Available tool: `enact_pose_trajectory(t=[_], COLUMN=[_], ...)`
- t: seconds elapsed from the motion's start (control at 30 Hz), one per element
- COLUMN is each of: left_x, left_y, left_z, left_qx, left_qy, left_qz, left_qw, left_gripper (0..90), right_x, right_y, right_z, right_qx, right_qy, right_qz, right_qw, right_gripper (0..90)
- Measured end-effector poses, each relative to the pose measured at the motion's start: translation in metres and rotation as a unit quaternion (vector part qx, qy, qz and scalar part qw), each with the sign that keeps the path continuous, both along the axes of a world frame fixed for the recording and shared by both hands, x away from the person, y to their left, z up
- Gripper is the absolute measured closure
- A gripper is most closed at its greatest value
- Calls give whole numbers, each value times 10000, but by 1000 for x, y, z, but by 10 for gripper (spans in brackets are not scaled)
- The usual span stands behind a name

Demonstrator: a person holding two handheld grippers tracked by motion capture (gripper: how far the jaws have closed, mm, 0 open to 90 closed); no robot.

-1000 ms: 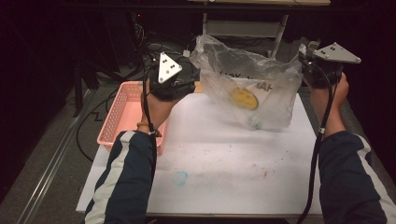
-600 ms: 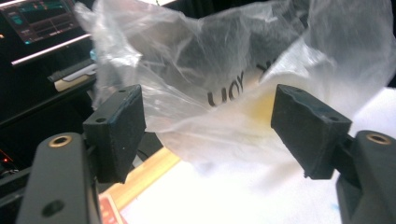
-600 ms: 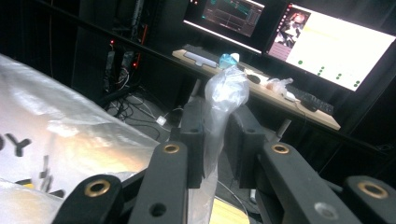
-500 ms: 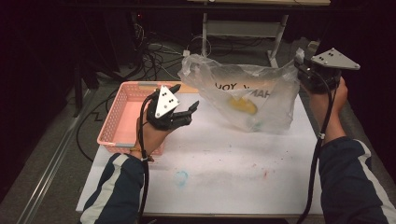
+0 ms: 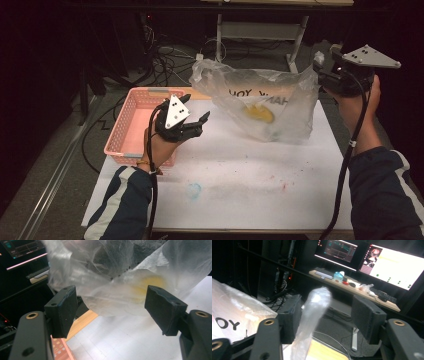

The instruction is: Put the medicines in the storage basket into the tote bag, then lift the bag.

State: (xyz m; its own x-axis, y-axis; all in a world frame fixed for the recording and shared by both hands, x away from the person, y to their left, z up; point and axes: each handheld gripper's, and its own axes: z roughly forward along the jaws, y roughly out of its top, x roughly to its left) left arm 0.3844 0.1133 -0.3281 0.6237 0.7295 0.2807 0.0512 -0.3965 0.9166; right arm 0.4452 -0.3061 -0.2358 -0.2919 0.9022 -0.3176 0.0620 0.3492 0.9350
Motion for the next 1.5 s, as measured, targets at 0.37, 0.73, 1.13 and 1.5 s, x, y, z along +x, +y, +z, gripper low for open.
enact_pose_trajectory(t=[0.37,0.73,1.13,1.5], left_x=[-9,-41,-63,-78], left_y=[5,16,26,32], left_z=[-6,-4,-22,-53], left_qx=[9,200,537,715], left_qy=[21,-146,-54,0], left_qz=[-59,-228,-395,-469], left_qw=[10000,9994,9978,9963], left_gripper=[252,217,173,158], right_x=[-6,-16,-44,-76], right_y=[11,22,30,24], right_z=[-14,-23,-40,-66], right_qx=[64,-8,-97,14], right_qy=[104,101,138,205], right_qz=[297,629,1043,1441], right_qw=[9995,9980,9944,9893], right_gripper=[388,387,312,240])
